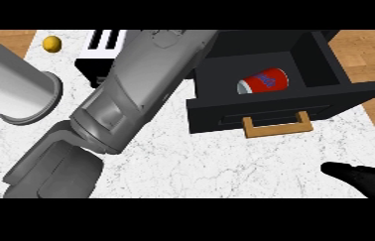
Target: Pick up the can, place it into the drawer and close the drawer
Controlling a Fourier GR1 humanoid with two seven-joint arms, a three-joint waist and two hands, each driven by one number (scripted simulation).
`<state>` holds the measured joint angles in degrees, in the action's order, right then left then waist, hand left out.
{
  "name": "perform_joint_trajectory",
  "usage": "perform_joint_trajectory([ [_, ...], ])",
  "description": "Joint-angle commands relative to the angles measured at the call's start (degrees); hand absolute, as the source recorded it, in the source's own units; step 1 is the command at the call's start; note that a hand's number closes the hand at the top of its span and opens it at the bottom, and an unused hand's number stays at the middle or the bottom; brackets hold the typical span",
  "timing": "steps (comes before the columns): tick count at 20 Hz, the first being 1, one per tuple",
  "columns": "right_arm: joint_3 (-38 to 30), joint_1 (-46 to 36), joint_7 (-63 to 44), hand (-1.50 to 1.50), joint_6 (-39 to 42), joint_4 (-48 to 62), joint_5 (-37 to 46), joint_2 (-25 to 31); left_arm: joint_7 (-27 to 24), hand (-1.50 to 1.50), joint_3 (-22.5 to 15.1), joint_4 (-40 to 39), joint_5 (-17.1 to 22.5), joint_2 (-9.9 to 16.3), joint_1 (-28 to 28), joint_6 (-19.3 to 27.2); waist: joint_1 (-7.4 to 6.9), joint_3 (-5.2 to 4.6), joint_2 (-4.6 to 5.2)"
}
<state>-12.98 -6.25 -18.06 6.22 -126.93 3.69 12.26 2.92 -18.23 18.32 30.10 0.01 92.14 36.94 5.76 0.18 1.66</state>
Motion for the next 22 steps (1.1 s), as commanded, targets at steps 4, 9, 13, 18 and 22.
perform_joint_trajectory([
  [4, 4.78, -2.67, 4.37, -1.5, 2.31, 2.52, 10.4, 4.88, -1.43, -1.5, 1.49, -0.58, 3.77, -0.01, 1.25, 0.47, -0.3, -0.02, 0.06],
  [9, 9.86, -7.03, 8.82, -1.5, -0.24, 11.69, 22.87, 6.63, -2.45, -1.5, 1.05, 0.05, 5.39, -0.01, 0.56, 0.2, -2.35, -0.04, 0.08],
  [13, 13.76, -9.35, 13.11, -1.5, -3.17, 18.92, 29.5, 6.12, -4.35, -1.5, 1.7, -1.43, 4.96, -0.01, 2.67, 0.46, -3.06, -0.02, 0.08],
  [18, 18.62, -14.31, 13.74, -1.5, -6.08, 29.41, 37.88, 5.15, -4.28, -1.5, 0.71, -2.87, 3.62, -0.01, 2.2, -0.14, -4.62, -0.07, -0.38],
  [22, 20.48, -16.08, 16.71, -1.5, -11.78, 39.84, 44.42, 3.59, -2.22, -1.5, 1.95, -2.68, 3.63, 1.0, 3.47, -2.42, -5.56, -0.08, -0.67],
])
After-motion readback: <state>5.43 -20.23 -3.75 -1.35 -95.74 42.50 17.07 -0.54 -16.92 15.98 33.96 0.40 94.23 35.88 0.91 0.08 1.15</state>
